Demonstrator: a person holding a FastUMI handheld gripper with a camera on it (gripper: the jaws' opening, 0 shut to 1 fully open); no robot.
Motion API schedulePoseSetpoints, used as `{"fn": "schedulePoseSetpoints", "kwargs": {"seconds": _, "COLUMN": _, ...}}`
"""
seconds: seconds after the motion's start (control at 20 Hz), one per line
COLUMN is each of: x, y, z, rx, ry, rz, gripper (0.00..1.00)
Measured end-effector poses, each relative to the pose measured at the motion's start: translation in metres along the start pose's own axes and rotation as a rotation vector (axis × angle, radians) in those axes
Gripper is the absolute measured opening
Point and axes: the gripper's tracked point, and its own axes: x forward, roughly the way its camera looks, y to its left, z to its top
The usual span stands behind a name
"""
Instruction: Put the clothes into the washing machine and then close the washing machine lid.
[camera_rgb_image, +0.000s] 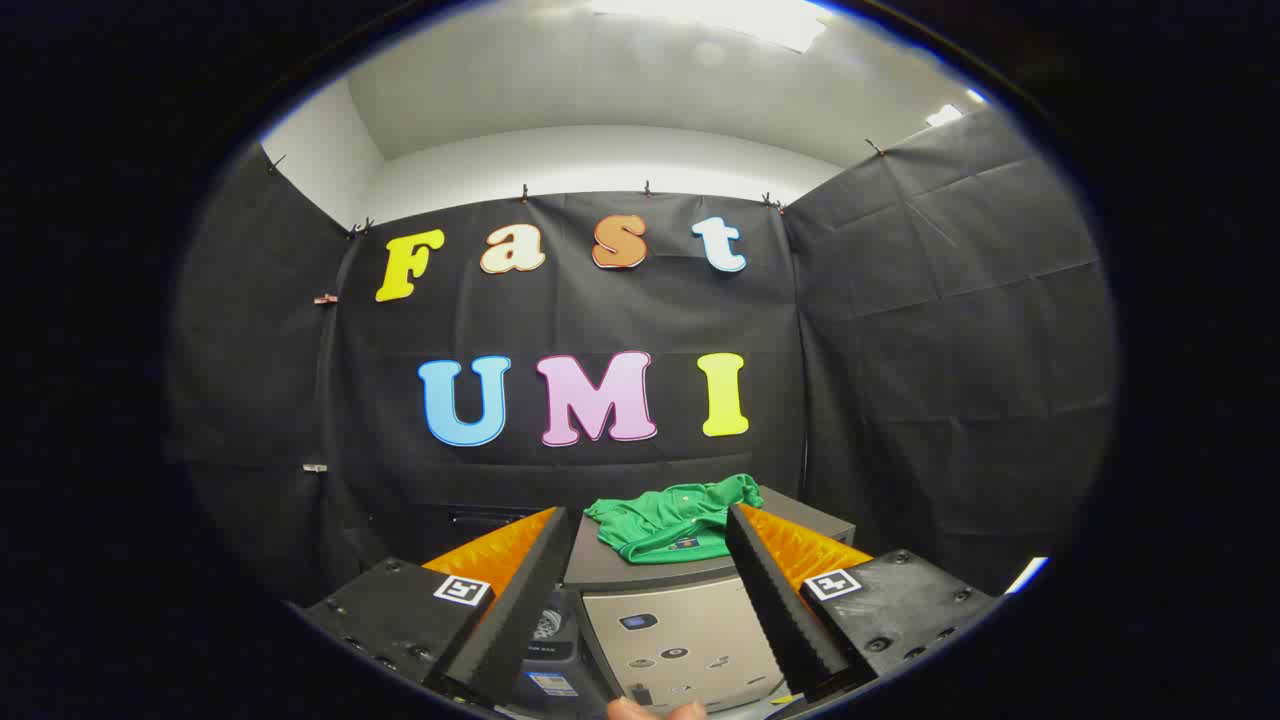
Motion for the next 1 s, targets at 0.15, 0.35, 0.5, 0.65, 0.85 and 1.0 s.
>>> {"fn": "schedulePoseSetpoints", "kwargs": {"seconds": 0.15, "x": 0.0011, "y": 0.0065, "z": -0.0067, "rx": -0.007, "ry": 0.017, "rz": 0.012, "gripper": 0.98}}
{"fn": "schedulePoseSetpoints", "kwargs": {"seconds": 0.35, "x": 0.0009, "y": 0.0102, "z": -0.0031, "rx": -0.015, "ry": 0.010, "rz": 0.017, "gripper": 0.98}}
{"fn": "schedulePoseSetpoints", "kwargs": {"seconds": 0.5, "x": 0.0005, "y": 0.0094, "z": -0.0021, "rx": -0.015, "ry": 0.006, "rz": 0.011, "gripper": 0.98}}
{"fn": "schedulePoseSetpoints", "kwargs": {"seconds": 0.65, "x": 0.0028, "y": 0.0053, "z": -0.0046, "rx": -0.013, "ry": 0.009, "rz": -0.004, "gripper": 0.98}}
{"fn": "schedulePoseSetpoints", "kwargs": {"seconds": 0.85, "x": 0.0044, "y": 0.0061, "z": -0.0080, "rx": 0.004, "ry": 0.021, "rz": 0.003, "gripper": 0.98}}
{"fn": "schedulePoseSetpoints", "kwargs": {"seconds": 1.0, "x": 0.0059, "y": 0.0083, "z": -0.0098, "rx": 0.007, "ry": 0.028, "rz": 0.015, "gripper": 0.98}}
